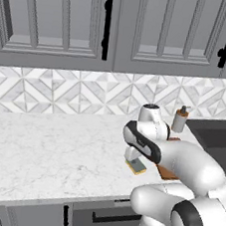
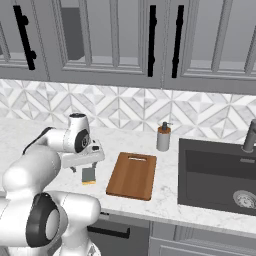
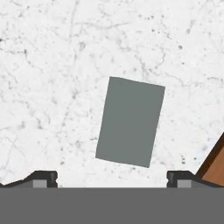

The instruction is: Pick up the sponge from the counter and clean the cutting board by briefly scrubbing or pressing down on the cutting board. Once finished, release the sponge.

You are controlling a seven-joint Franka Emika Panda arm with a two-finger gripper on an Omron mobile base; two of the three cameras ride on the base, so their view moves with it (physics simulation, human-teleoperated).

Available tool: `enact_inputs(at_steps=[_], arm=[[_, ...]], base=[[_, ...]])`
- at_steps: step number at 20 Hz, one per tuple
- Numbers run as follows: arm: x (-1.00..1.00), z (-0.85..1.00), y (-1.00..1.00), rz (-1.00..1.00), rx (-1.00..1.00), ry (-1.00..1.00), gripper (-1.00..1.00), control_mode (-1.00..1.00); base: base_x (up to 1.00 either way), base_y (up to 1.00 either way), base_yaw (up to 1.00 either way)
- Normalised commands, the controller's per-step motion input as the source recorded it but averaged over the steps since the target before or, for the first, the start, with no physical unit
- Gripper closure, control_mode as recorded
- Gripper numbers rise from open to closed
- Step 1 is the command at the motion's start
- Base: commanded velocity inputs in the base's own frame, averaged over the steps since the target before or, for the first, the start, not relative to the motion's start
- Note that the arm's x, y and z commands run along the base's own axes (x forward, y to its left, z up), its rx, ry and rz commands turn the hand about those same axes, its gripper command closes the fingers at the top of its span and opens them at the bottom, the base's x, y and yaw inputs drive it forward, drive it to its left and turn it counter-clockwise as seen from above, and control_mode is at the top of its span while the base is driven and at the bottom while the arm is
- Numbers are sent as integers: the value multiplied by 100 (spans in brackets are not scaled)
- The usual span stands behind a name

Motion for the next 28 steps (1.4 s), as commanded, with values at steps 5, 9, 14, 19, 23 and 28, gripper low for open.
enact_inputs(at_steps=[5,9,14,19,23,28], arm=[[18,-40,0,2,0,0,-100,-100],[8,-27,0,3,0,0,-100,-100],[1,-24,0,2,0,0,-100,-100],[3,-20,0,1,0,0,-100,-100],[3,-14,-8,0,0,0,-100,-100],[2,-16,-10,0,0,0,-100,-100]], base=[[0,0,0],[0,0,0],[0,0,0],[0,0,0],[0,0,0],[0,0,0]])
